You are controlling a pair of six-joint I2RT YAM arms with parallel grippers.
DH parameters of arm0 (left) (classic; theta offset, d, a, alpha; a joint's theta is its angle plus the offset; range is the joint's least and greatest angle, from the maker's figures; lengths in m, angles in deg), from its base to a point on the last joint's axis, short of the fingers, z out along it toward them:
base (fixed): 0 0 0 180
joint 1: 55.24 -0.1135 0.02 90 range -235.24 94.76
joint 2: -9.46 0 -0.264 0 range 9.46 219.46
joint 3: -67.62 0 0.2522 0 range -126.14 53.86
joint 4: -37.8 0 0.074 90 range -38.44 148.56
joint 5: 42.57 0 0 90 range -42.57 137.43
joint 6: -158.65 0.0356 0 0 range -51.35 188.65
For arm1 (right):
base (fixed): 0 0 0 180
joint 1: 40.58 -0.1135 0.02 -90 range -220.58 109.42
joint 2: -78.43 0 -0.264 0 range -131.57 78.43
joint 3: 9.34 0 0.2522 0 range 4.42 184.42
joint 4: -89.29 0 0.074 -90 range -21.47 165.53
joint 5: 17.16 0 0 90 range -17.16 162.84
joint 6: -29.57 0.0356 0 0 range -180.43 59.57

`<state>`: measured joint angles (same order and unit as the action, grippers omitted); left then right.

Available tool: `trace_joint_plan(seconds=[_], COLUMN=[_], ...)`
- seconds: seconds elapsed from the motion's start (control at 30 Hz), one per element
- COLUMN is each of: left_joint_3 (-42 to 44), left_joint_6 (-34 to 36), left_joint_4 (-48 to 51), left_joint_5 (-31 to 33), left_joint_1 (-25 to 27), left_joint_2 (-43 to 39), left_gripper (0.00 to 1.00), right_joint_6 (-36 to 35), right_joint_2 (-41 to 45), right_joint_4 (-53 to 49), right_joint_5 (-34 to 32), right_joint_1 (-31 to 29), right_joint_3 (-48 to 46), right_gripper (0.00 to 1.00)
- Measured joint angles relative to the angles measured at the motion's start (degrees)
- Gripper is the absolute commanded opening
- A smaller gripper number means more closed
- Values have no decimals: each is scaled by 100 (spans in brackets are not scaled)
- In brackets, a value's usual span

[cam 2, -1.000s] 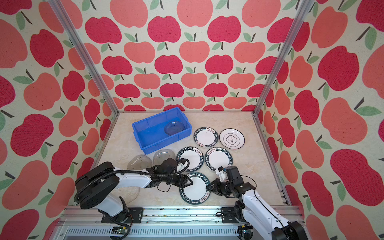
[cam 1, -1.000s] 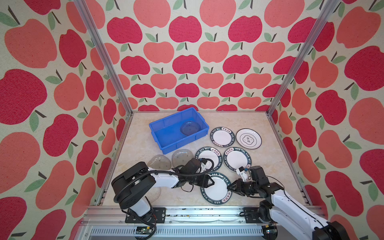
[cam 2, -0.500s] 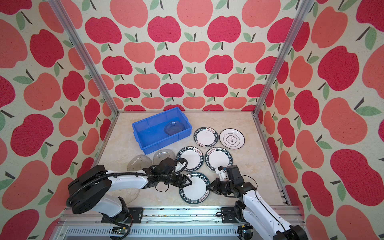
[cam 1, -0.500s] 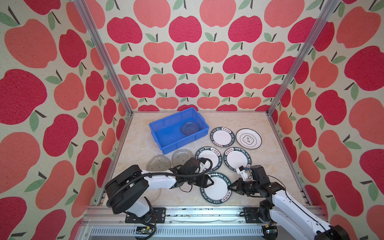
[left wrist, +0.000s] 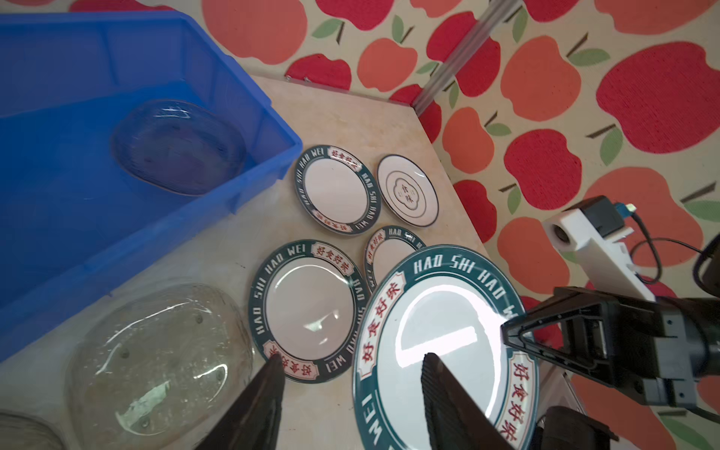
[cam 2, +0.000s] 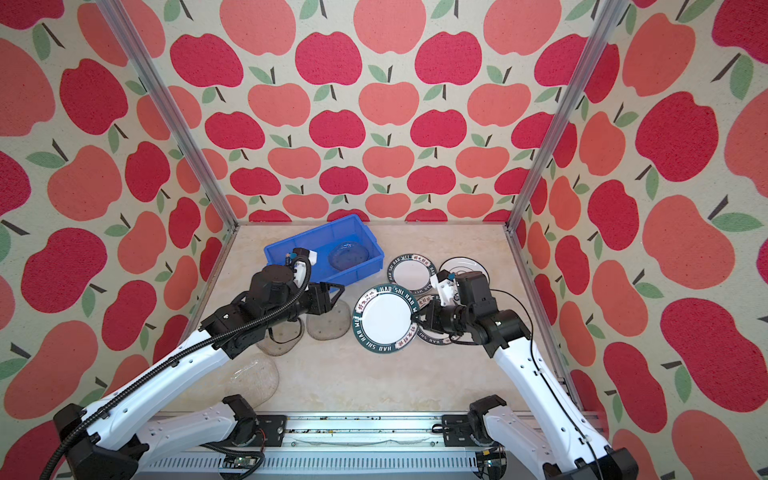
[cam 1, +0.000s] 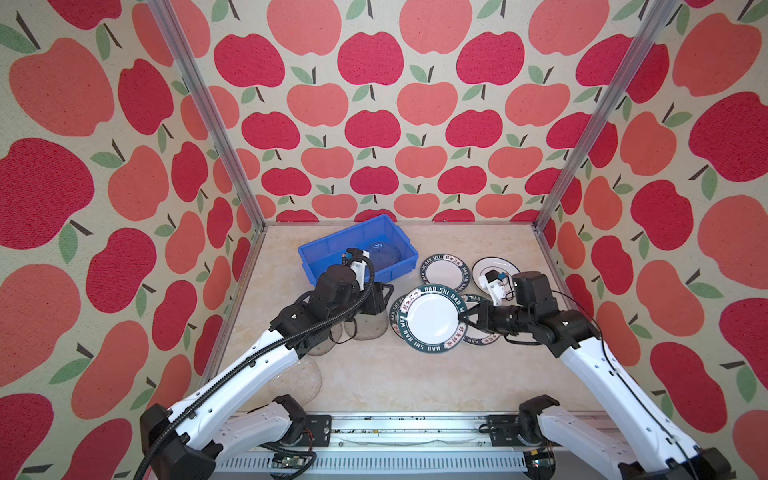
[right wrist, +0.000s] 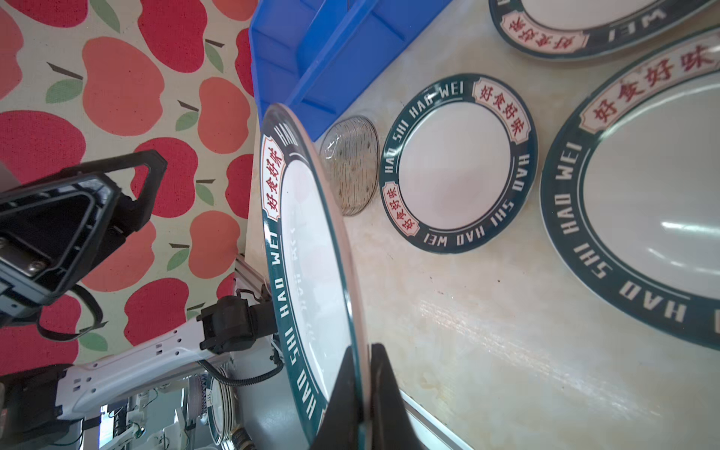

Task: Place the plates into the plastic bin on the countertop
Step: 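Lift the green-rimmed plate upright with the right gripper toward the blue bin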

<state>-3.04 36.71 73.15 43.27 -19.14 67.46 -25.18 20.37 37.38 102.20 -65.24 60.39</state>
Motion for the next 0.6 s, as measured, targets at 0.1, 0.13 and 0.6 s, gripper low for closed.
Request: trace_joint_plan(seconds=[0.1,0.13,0.6], left_joint_3=[127,166,404], left_joint_6=[2,17,304], left_joint_4=[79,81,-219], left_joint_5=[28,24,-496], left_joint_1=[-940,-1213,-3012], left_joint_2=[-168,-168,728], left_gripper=[59,60,59], right_joint_6=[13,9,-413], right_joint_2=[-933,-1233,-5359], right_joint_4=[426,507,846], right_joint_5=[-142,-190,-704], right_joint_1=[-122,-186,-833], right_joint_3=[807,1073,5438], right_gripper=[0,0,0])
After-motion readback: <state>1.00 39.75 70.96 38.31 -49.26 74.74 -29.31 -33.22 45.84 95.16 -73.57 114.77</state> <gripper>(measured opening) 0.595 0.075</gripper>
